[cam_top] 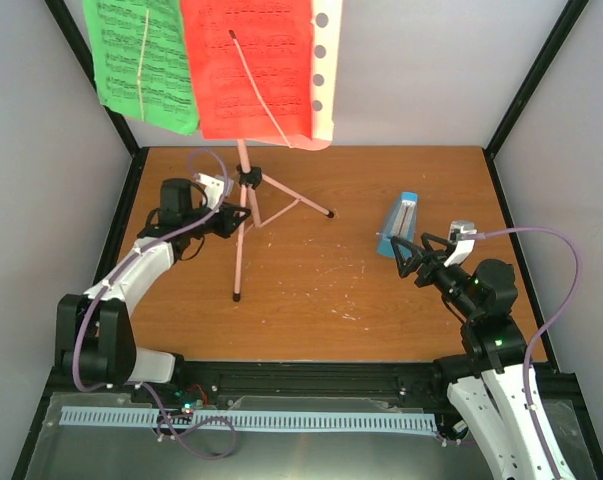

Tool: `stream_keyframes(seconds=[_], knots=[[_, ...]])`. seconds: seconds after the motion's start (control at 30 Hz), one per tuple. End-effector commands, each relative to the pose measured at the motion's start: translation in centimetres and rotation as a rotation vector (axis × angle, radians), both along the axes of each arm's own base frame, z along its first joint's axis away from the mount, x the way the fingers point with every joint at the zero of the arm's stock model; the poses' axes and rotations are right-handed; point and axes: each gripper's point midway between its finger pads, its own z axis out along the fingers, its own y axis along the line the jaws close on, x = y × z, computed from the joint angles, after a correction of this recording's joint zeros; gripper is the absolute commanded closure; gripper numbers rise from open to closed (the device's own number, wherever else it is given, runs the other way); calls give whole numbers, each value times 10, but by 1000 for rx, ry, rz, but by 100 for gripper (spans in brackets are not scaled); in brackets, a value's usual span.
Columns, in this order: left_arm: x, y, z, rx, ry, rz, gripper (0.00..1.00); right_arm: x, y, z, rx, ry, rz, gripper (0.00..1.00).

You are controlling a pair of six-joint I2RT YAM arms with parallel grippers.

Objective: Pack up the instrument practice props

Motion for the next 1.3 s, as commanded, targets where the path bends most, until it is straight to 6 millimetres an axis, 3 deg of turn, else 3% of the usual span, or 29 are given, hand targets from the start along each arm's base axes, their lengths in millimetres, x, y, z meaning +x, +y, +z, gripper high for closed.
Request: stream_keyframes(seconds=[0.0,0.27,0.57,0.77,0.97,1.0,1.1,1.17,1.2,1.27], knots=[[-3,-26,19,-133,73,106,100,-2,-2,0,11,14,-8,0],[15,-68,38,-219,85,187,100,-4,-7,-3,12,23,-38,0],[63,-123,40,-270,70,167,100,-4,-16,-11,12,74,-96,0],[90,-140,30,-260,56,147,100,-6,-13,-18,39,106,-79,0],[89,-143,29,-245,40,120,97,-5,-12,-25,45,134,-74,0],[88,-143,31,-244,34,112,88,-5,-11,-24,47,135,-71,0],[81,-141,43,-248,1,97,43,-4,-10,-21,59,136,-68,0],[77,-138,53,-243,-27,97,21,-4,-9,-19,66,134,-65,0],[74,-136,58,-240,-41,97,11,-4,-9,-18,69,132,-65,0],[64,-130,72,-233,-77,91,3,-4,-10,-16,72,128,-68,0]])
